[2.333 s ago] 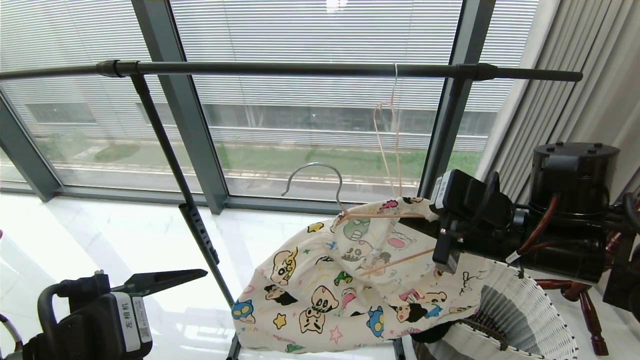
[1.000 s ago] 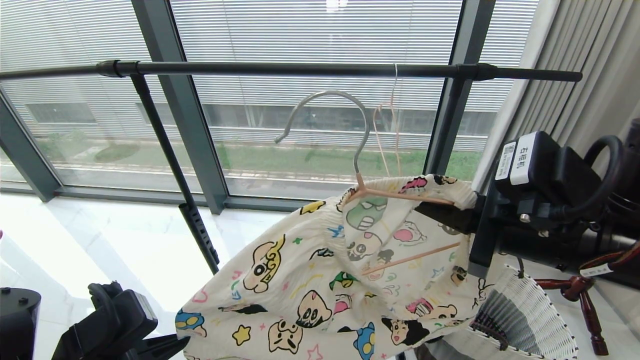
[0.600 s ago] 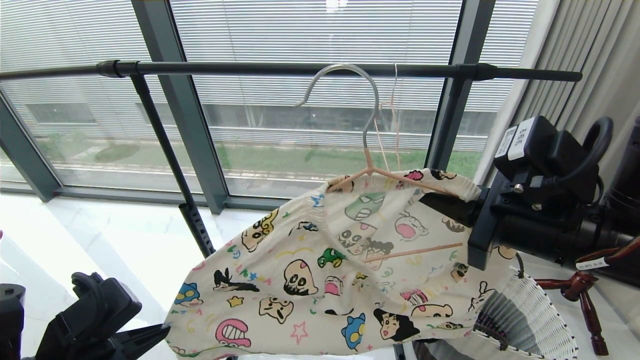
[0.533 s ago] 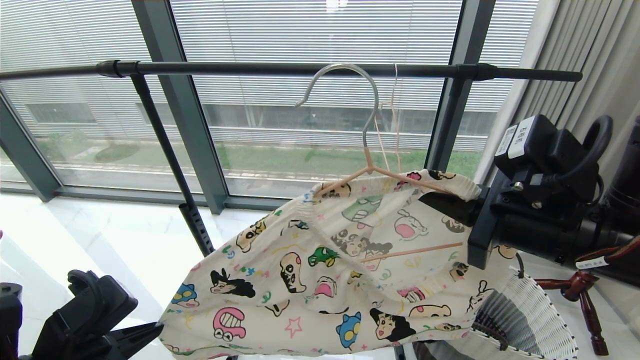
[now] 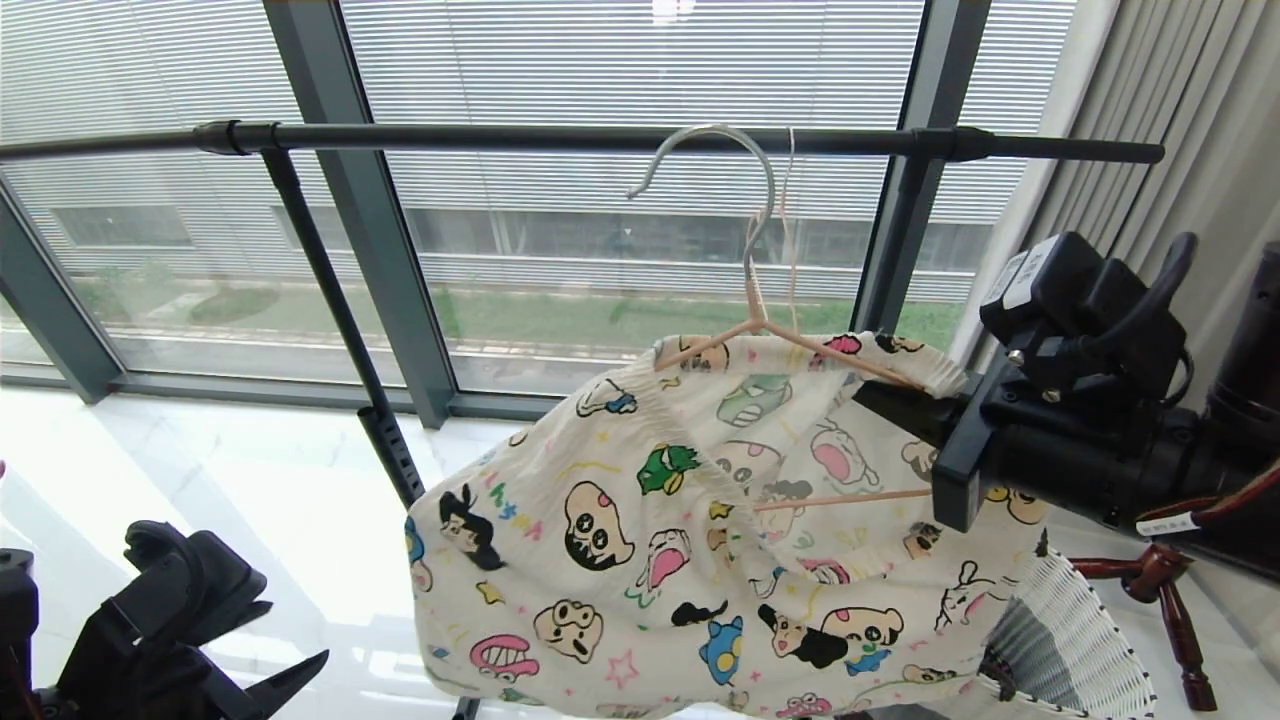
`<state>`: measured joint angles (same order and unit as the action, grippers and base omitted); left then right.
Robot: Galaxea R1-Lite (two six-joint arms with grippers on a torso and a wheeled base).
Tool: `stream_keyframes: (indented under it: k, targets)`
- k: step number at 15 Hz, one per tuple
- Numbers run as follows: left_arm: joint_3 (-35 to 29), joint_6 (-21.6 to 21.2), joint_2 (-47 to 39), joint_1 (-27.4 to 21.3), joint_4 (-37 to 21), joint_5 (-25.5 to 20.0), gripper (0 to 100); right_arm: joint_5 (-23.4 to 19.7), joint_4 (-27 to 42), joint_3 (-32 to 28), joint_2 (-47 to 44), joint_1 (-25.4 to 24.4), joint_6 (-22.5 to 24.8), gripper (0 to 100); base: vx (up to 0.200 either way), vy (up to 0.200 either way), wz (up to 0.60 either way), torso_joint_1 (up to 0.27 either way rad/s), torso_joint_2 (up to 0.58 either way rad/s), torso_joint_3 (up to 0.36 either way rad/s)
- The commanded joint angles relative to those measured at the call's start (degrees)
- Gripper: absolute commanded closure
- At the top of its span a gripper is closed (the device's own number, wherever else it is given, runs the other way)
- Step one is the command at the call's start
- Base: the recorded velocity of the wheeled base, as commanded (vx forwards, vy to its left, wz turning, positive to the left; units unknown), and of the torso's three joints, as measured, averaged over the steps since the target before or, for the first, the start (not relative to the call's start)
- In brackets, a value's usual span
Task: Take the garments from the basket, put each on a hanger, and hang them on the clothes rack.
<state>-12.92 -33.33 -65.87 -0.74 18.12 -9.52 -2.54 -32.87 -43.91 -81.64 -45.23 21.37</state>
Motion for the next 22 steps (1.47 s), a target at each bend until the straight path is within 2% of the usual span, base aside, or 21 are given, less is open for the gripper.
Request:
stream_keyframes:
  k: [1,2,4,6,8,13,18,20,22]
  targets:
    - [-0.17,0.11,-0.14,0.04,0.61,0.03,0,2.18,0.08,1.81,-0.71,0.31,-0.8,100,0.0,0.0,0.0,0.0,0.0,0.0]
    - [-0.17,0.11,0.12,0.39,1.66,0.2,0,7.28,0.08,4.89,-0.8,0.67,-2.56,100,0.0,0.0,0.0,0.0,0.0,0.0]
    - [-0.09,0.11,1.0,1.1,3.51,2.23,0,12.64,0.08,8.4,-1.06,1.46,-5.9,100,0.0,0.0,0.0,0.0,0.0,0.0]
    - [-0.09,0.02,1.97,2.68,5.97,4.16,0,18.97,0.17,9.28,-2.73,1.81,-9.77,100,0.0,0.0,0.0,0.0,0.0,0.0]
    - [-0.26,-0.16,2.41,3.73,7.2,4.16,0,23.1,0.17,9.11,-4.32,1.81,-11.61,100,0.0,0.0,0.0,0.0,0.0,0.0]
    - [0.0,-0.33,3.99,3.73,7.46,5.04,0,23.37,0.17,9.11,-4.49,1.55,-11.61,100,0.0,0.2,0.0,0.001,0.0,0.002]
    - [0.0,-0.33,3.9,3.64,7.37,4.95,0,23.37,0.17,8.58,-4.93,1.63,-11.7,100,-0.16,0.16,0.0,0.007,0.0,0.002]
    - [-0.09,-0.25,3.81,3.38,7.37,4.69,0,24.07,0.08,5.68,-6.51,3.65,-11.88,100,0.0,0.0,0.0,0.0,0.0,0.0]
    - [-0.09,-0.16,3.9,2.68,7.37,4.6,0,26.88,0.08,2.16,-8.45,5.32,-12.49,100,0.2,0.0,0.0,0.005,0.0,0.005]
